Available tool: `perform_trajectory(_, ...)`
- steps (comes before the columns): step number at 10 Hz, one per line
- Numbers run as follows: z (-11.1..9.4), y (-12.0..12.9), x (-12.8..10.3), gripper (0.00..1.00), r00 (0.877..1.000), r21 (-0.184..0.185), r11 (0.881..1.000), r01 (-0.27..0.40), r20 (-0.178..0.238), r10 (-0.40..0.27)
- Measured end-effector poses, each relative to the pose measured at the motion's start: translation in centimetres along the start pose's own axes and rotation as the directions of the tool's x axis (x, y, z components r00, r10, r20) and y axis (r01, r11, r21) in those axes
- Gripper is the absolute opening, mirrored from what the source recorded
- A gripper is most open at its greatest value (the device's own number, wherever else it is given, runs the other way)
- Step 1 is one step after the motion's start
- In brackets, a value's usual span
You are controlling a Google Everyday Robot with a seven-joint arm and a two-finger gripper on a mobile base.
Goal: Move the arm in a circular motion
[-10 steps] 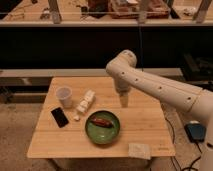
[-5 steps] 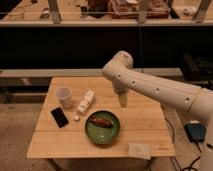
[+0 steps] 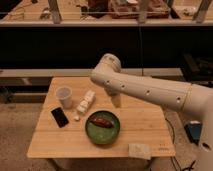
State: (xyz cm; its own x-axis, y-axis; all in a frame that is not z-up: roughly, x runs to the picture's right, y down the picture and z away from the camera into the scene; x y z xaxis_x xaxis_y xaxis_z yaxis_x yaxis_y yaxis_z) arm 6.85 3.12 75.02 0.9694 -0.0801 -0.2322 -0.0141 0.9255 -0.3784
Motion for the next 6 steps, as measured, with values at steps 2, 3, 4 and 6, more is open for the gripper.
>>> perform_trajectory(2,-0.1,0.0,0.2,0.6,1.0,-0.006,1.0,-0.011,0.013,0.011)
perform_trajectory(3,-0.4,-1.3,-0.4,0.48,0.995,-0.013,1.0,-0.026,0.092,0.027)
perform_trajectory(4,-0.5,-2.3,0.0,0.39,0.984,-0.026,0.999,-0.045,0.174,0.049)
perform_trajectory(6,-0.8,-5.3,0.4,0.18,0.909,-0.041,0.996,-0.074,0.408,0.084)
